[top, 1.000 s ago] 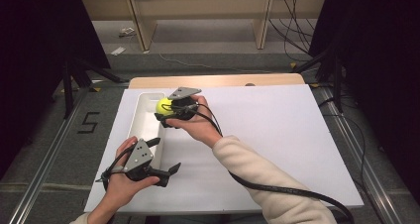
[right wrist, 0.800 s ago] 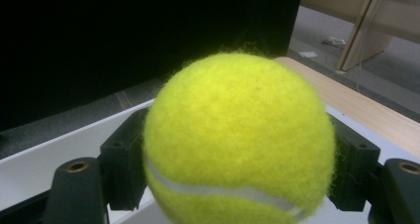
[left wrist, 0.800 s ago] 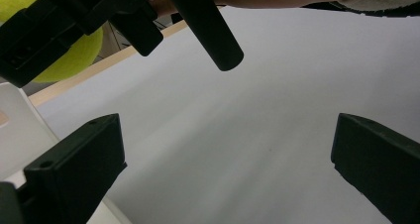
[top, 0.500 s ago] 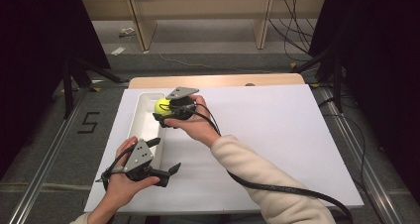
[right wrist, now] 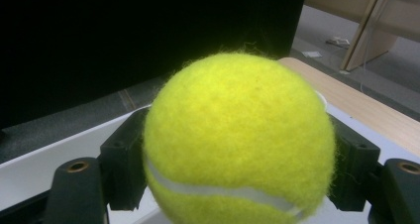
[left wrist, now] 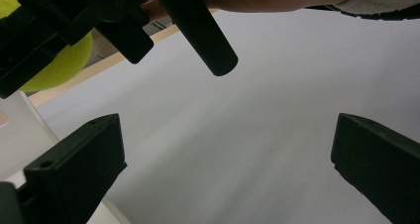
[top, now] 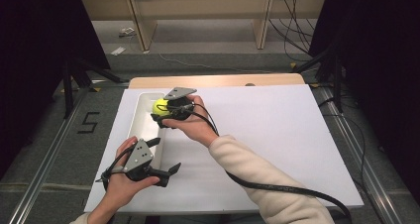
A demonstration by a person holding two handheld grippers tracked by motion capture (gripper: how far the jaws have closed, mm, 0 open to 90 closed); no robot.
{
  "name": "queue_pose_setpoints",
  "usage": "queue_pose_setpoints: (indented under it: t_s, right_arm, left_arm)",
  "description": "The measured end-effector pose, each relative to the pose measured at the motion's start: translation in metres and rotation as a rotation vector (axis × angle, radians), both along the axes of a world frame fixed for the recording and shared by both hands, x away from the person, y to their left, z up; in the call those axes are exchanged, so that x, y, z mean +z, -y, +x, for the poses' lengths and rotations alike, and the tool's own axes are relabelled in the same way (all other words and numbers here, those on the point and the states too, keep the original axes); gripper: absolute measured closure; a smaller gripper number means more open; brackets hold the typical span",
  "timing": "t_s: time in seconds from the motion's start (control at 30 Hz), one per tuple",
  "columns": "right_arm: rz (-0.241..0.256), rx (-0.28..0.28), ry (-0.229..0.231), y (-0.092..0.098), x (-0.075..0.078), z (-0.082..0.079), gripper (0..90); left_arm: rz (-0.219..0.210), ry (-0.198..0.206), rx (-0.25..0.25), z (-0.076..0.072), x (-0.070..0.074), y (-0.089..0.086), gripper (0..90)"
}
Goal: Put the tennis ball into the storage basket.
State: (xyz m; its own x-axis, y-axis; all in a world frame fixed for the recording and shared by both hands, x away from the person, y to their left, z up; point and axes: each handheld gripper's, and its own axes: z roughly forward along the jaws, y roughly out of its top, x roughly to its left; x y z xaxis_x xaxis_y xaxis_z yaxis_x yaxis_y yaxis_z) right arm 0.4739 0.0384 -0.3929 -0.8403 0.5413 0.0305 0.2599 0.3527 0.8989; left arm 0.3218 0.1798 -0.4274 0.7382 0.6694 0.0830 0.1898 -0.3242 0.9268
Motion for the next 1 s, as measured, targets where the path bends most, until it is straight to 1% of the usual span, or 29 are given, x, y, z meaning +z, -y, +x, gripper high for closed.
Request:
queue_pose_setpoints:
  t_s: [0.57, 1.0]
  right_arm:
    - [0.001, -0.002, 0.0, -0.005, 0.001, 0.002, 26.7]
    - [0.001, 0.013, 0.003, -0.013, 0.003, 0.001, 26.6]
  left_arm:
    - [0.007, 0.006, -0.002, 0.0, 0.0, 0.0, 0.0]
    - [0.005, 0.007, -0.002, 0.0, 0.001, 0.0, 0.0]
